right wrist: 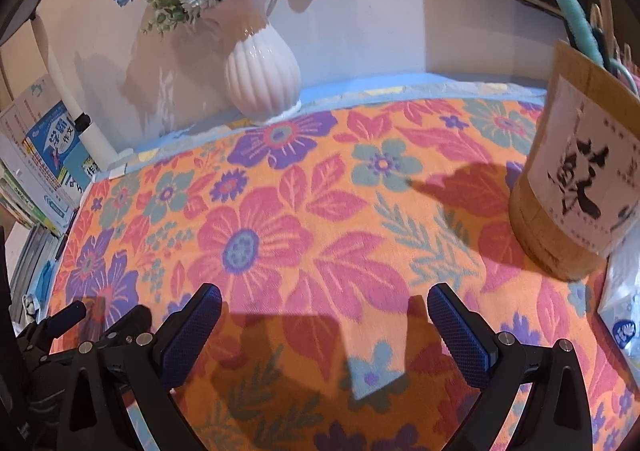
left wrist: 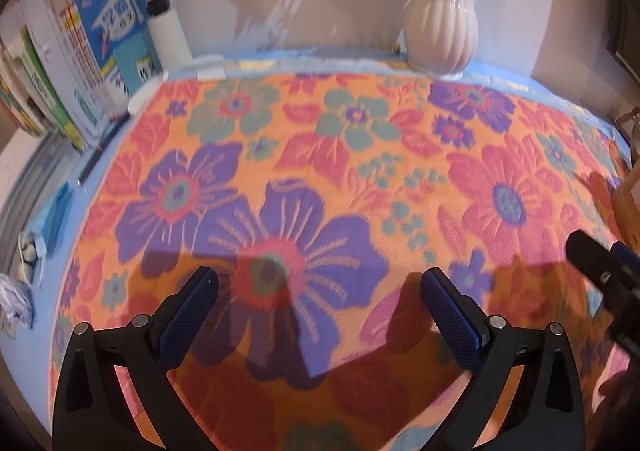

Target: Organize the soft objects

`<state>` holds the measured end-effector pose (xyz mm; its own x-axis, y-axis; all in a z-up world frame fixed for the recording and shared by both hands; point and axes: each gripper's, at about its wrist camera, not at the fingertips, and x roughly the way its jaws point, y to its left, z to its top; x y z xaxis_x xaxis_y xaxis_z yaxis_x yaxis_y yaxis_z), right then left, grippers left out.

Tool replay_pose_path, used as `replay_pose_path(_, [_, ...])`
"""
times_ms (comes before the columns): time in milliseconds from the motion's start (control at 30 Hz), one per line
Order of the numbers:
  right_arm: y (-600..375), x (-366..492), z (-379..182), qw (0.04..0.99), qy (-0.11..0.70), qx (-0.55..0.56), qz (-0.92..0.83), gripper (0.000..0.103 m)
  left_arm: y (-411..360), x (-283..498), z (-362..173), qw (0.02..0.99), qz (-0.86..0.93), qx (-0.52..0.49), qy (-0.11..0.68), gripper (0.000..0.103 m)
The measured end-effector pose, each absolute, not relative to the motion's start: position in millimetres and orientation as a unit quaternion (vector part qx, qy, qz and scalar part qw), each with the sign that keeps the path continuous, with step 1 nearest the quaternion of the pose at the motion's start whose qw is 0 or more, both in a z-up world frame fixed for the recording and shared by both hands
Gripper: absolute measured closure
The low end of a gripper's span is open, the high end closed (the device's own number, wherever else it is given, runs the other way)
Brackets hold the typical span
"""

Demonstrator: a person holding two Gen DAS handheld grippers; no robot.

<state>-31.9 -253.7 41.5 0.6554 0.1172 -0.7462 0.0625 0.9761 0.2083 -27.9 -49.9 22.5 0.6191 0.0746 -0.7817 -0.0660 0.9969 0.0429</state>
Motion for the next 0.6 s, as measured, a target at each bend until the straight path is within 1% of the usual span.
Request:
replay_pose_path(100, [-253.7, -32.5, 38.6, 0.897, 0.431, 0.097, 0.014, 0.000, -40.6, -32.6, 16.4, 0.891, 0.028, -0.003, 0.454, 0.001])
replay_pose_path(267, [-246.0, -31.8, 31.3, 0.884, 0.463, 0.063, 0.016, 0.000, -37.6, -38.8, 13.5, 0.890, 0.012, -0.007, 0.455, 0.000])
replay_pose_path(467, [-228.2, -34.7, 27.9, 0.882, 0.472, 0.001, 0.017, 0.000, -35.4, -37.7, 12.3, 0.892, 0.011, -0.012, 0.451, 0.000])
replay_pose_path(600, [-227.6, -33.8, 27.3, 0.881, 0.472, -0.001, 0.022, 0.000, -34.2, -36.0, 12.7, 0.892, 0.008, -0.012, 0.452, 0.000])
